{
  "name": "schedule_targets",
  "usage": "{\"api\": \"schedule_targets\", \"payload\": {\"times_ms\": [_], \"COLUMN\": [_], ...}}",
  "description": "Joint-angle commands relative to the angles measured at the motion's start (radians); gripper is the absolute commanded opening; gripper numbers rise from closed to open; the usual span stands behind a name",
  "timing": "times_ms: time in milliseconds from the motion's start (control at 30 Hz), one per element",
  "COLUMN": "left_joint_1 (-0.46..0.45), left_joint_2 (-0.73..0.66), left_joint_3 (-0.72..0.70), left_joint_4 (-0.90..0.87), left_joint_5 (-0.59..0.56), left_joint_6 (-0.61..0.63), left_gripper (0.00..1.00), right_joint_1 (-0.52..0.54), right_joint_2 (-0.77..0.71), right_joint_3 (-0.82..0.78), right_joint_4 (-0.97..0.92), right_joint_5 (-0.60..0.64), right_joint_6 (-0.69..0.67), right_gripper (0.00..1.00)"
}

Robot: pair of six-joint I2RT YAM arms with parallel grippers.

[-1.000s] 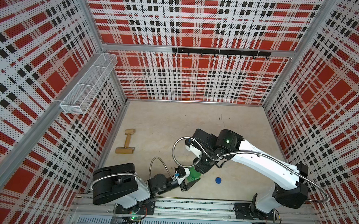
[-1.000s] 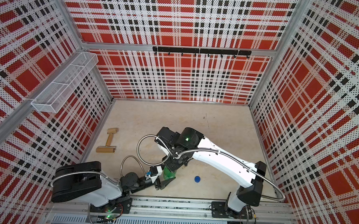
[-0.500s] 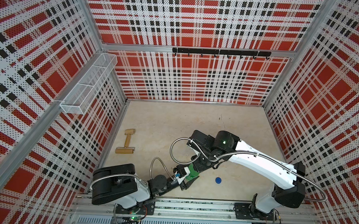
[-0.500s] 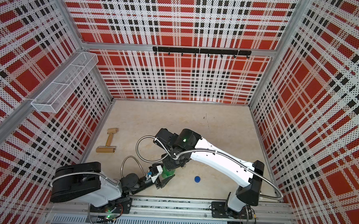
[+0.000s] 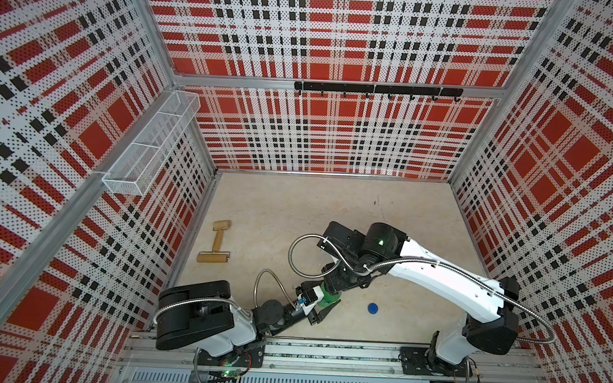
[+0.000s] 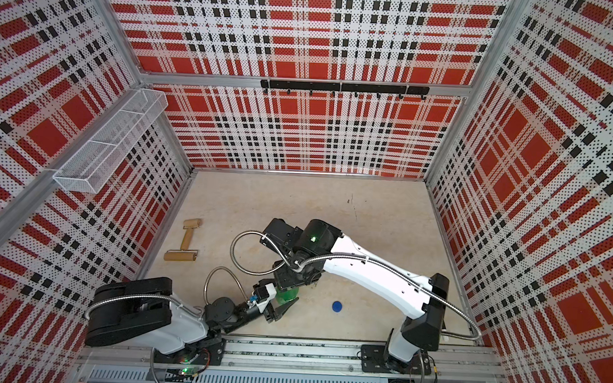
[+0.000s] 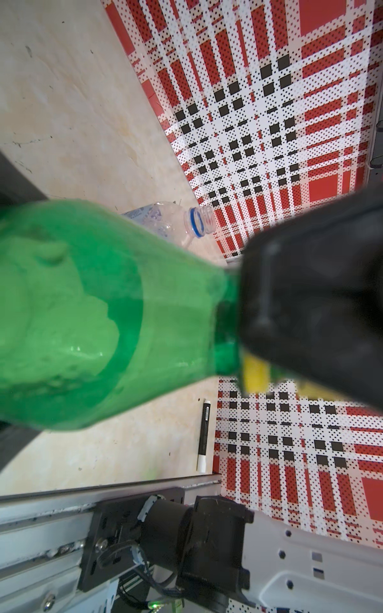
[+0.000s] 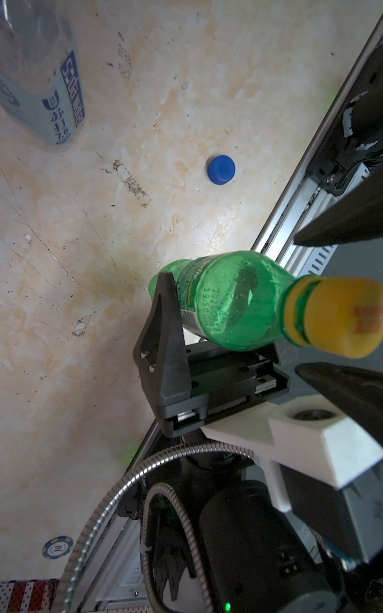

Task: Screw on the bottle caps
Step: Screw the bottle cap onto the plastic bottle.

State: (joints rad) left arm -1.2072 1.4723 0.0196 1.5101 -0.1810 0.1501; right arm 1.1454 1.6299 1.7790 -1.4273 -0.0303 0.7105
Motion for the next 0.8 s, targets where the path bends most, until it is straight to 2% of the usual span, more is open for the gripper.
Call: {"api": "schedule_targets", "payload": {"times_ms": [0, 100, 233, 433, 500, 567, 700, 767], "left_joint_1": [-0.003, 0.012, 0.051, 0.093, 0.103, 0.107, 0.112, 0.113], "left_joint_2": [-0.004, -0.01, -0.032, -0.021, -0.007, 0.011, 0.031, 0.041], "left_joint_3": [0.01, -0.001, -0.019, -0.022, -0.016, -0.011, -0.006, 0.0], "left_joint_4": [0.045, 0.045, 0.042, 0.038, 0.036, 0.036, 0.036, 0.037], "left_joint_5": [-0.003, 0.038, 0.148, 0.357, 0.424, 0.462, 0.51, 0.522], "left_joint_6": [0.026, 0.028, -0.016, -0.095, -0.118, -0.13, -0.14, -0.138], "left_gripper": [0.67, 0.67, 0.68, 0.68, 0.69, 0.68, 0.69, 0.69], "right_joint_1": [0.014, 0.027, 0.028, 0.036, 0.036, 0.036, 0.04, 0.043], "right_joint_2": [-0.036, -0.056, -0.144, -0.228, -0.253, -0.256, -0.23, -0.211], "right_joint_3": [0.083, 0.128, 0.095, -0.026, -0.057, -0.047, -0.004, -0.014], "right_joint_4": [-0.039, -0.088, -0.061, -0.008, 0.016, 0.028, 0.026, 0.037], "right_joint_5": [0.038, 0.093, 0.058, 0.052, 0.016, 0.039, 0.066, 0.034], "right_joint_6": [-0.049, -0.15, -0.348, -0.655, -0.809, -0.933, -1.048, -1.062], "right_gripper": [0.66, 0.7, 0.75, 0.74, 0.74, 0.73, 0.69, 0.69]}}
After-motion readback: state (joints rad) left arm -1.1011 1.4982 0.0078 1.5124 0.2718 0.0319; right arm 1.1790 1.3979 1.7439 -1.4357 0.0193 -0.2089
